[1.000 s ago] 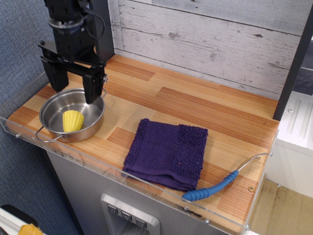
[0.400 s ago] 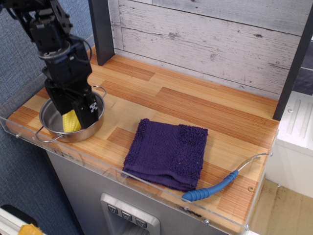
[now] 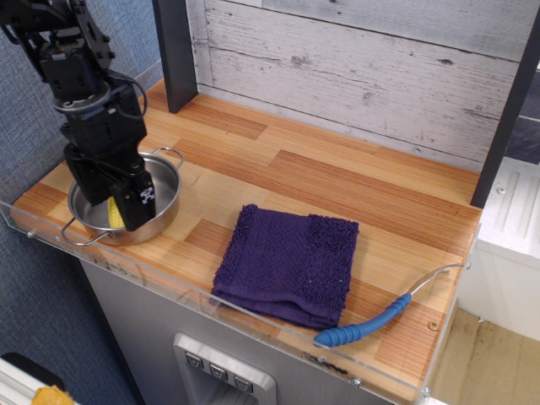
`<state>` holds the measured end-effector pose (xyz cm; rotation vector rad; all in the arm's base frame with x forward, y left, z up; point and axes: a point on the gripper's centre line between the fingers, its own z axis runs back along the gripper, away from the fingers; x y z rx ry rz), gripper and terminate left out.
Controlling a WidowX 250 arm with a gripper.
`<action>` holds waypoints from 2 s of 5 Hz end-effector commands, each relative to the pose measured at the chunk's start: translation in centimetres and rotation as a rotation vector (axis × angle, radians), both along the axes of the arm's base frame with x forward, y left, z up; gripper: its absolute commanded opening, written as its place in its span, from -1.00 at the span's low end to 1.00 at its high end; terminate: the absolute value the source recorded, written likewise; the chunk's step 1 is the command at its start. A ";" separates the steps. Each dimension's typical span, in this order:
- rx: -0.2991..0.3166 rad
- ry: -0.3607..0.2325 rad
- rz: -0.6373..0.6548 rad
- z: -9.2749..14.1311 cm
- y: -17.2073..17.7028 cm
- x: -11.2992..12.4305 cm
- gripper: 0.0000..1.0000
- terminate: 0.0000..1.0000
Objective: Place the yellow object at the top edge
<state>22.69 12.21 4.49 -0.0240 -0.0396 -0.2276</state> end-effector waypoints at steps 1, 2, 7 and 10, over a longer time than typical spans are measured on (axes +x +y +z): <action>0.056 -0.042 0.035 1.6 2.2 0.6 1.00 -1.00; 0.068 -0.021 0.057 0.5 2.4 0.9 1.00 -1.00; 0.172 0.033 0.240 -2.1 0.6 -0.2 -1.00 -1.00; 0.104 -0.024 0.308 1.7 1.4 -1.4 -1.00 -1.00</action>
